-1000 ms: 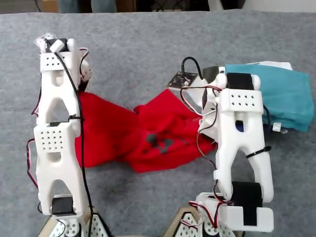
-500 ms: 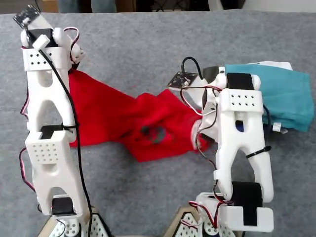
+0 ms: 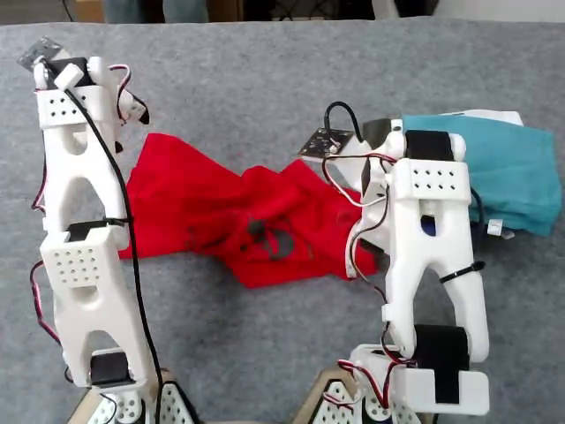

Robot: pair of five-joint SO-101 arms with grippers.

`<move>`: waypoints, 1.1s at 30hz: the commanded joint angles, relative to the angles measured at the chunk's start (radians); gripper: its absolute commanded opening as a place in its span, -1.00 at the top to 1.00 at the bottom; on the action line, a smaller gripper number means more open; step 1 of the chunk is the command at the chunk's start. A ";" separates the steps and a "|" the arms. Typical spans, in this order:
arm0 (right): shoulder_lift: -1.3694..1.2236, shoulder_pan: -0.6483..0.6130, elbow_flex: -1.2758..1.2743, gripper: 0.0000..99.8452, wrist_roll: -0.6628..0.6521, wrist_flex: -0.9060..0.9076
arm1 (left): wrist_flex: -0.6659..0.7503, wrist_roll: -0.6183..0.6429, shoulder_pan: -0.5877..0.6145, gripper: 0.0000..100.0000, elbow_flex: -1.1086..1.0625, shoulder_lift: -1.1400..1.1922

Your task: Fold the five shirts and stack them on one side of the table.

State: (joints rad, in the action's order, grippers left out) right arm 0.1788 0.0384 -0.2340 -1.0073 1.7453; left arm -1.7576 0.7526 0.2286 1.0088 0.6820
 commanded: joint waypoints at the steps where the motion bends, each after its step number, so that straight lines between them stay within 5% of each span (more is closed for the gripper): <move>1: 0.004 -0.014 0.013 0.77 -0.006 -0.008 | -0.005 0.009 -0.001 0.57 -0.018 -0.021; 4: 0.004 -0.014 0.013 0.77 -0.006 -0.008 | -0.003 0.009 -0.042 0.72 -0.136 -0.021; 9: 0.004 -0.014 -0.010 0.77 -0.008 -0.026 | 0.026 0.095 -0.047 0.64 -0.278 0.023; 21: 0.004 -0.015 -0.030 0.77 -0.005 -0.054 | 0.048 0.204 -0.027 0.61 0.008 0.186; 33: 0.004 -0.015 -0.035 0.77 -0.008 -0.057 | 0.048 0.218 0.035 0.62 0.062 0.328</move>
State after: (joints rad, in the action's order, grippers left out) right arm 0.1788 0.0322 -0.2723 -1.0073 1.6962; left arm -1.7146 0.9597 0.2394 1.0273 1.0150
